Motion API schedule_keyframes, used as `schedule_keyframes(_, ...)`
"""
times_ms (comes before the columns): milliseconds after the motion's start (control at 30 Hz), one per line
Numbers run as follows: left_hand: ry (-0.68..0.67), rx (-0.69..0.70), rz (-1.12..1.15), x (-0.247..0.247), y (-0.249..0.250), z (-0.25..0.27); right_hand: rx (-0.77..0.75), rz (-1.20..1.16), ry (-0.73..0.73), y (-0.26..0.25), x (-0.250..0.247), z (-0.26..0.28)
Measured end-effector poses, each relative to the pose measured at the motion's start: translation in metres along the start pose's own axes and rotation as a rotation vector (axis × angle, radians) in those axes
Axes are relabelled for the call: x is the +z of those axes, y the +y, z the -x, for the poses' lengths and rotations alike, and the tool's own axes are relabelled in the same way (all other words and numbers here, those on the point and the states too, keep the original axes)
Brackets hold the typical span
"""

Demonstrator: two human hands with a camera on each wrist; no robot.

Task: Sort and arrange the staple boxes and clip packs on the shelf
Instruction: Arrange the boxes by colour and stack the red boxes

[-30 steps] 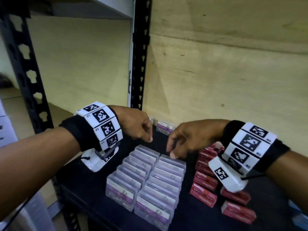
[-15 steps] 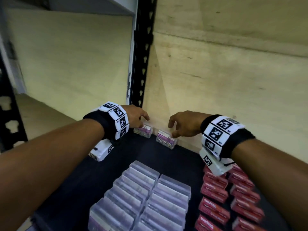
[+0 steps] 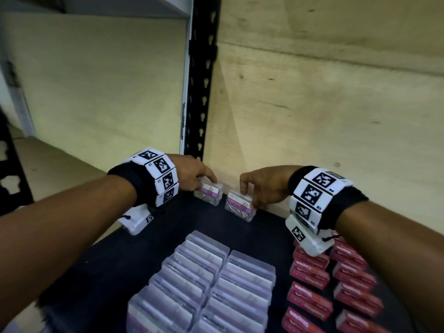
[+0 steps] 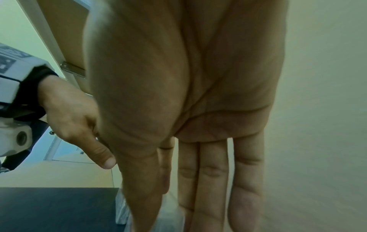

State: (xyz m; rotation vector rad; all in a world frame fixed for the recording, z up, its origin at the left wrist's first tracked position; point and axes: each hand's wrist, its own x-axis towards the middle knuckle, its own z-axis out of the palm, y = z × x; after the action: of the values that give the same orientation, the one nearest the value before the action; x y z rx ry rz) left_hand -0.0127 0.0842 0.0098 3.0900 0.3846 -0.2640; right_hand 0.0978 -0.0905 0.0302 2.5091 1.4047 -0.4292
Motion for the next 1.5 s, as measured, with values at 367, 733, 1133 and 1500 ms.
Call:
schedule_keyframes(367,-0.141,0.057,0.02,-0.013,0.037,0.044,-0.043,-0.117,-0.123,-0.006,0.013,0.041)
schedule_keyframes(733,-0.188,0.054,0.025,-0.014,0.06,0.084,-0.067,-0.223,-0.149,-0.01,0.026,0.084)
schedule_keyframes(1133,-0.233,0.079,-0.008,-0.015,0.074,0.107,-0.108,-0.248,-0.206,-0.016,0.029,0.11)
schedule_keyframes(1500,-0.244,0.054,-0.01,-0.016,0.085,0.122,-0.133,-0.232,-0.167,-0.011,0.033,0.125)
